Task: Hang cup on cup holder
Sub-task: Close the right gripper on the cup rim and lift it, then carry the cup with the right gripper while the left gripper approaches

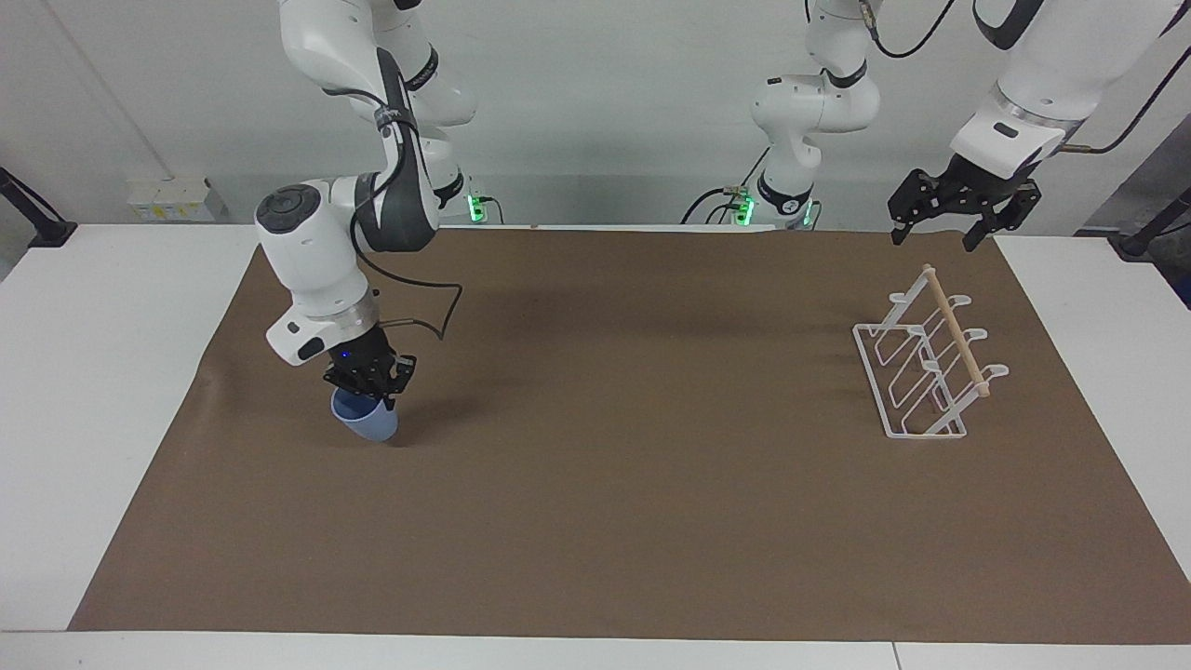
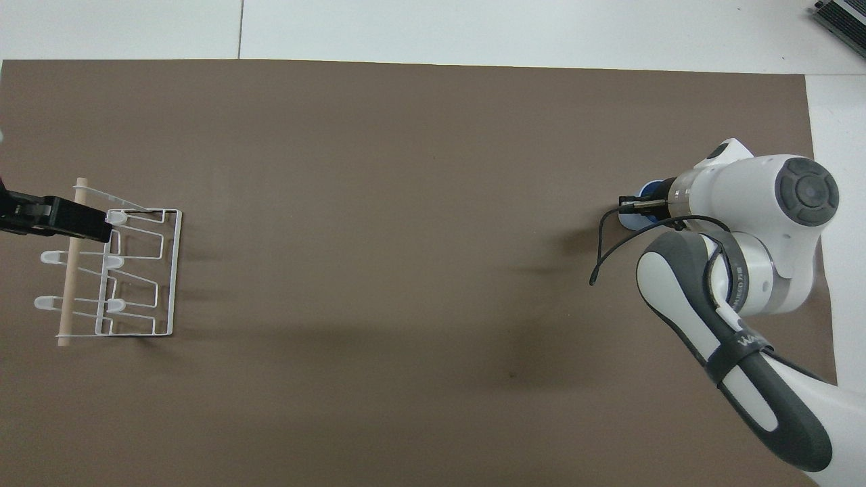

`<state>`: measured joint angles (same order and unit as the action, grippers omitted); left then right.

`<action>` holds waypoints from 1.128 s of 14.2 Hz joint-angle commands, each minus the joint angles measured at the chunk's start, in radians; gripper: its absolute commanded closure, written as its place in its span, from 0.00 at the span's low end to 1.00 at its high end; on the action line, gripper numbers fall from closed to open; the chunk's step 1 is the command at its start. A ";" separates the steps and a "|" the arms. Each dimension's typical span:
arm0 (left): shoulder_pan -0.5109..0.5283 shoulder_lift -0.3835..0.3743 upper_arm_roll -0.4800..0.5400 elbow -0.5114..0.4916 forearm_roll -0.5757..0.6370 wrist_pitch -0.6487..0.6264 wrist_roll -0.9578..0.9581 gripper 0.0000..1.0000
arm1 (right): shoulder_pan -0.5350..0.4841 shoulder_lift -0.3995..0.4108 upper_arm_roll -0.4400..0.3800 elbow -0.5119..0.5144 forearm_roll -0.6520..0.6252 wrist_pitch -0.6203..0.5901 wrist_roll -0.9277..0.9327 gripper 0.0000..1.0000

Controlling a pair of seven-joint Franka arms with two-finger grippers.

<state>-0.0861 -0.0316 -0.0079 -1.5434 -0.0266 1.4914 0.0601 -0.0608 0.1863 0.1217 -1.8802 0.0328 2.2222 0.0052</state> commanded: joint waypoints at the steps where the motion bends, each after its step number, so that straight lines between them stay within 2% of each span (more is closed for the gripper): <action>1: -0.006 -0.031 0.003 -0.041 -0.039 0.021 0.012 0.00 | 0.001 -0.019 0.007 0.119 0.016 -0.142 0.004 1.00; 5: 0.005 -0.036 0.005 -0.058 -0.090 0.023 0.104 0.00 | 0.009 -0.102 0.024 0.151 0.036 -0.257 0.001 1.00; 7: -0.001 -0.044 0.005 -0.072 -0.092 0.030 0.156 0.00 | 0.009 -0.134 0.036 0.158 0.149 -0.273 0.001 1.00; 10: -0.001 -0.060 0.005 -0.104 -0.134 0.053 0.223 0.00 | 0.009 -0.140 0.071 0.174 0.371 -0.266 -0.001 1.00; 12: -0.004 -0.070 0.005 -0.133 -0.141 0.090 0.332 0.00 | 0.010 -0.140 0.116 0.176 0.494 -0.253 0.005 1.00; 16: -0.011 -0.091 0.000 -0.187 -0.191 0.142 0.551 0.00 | 0.010 -0.140 0.240 0.178 0.642 -0.199 0.024 1.00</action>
<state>-0.0867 -0.0741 -0.0115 -1.6577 -0.1782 1.5848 0.5124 -0.0410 0.0418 0.3160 -1.7127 0.6027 2.0034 0.0078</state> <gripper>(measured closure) 0.000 0.934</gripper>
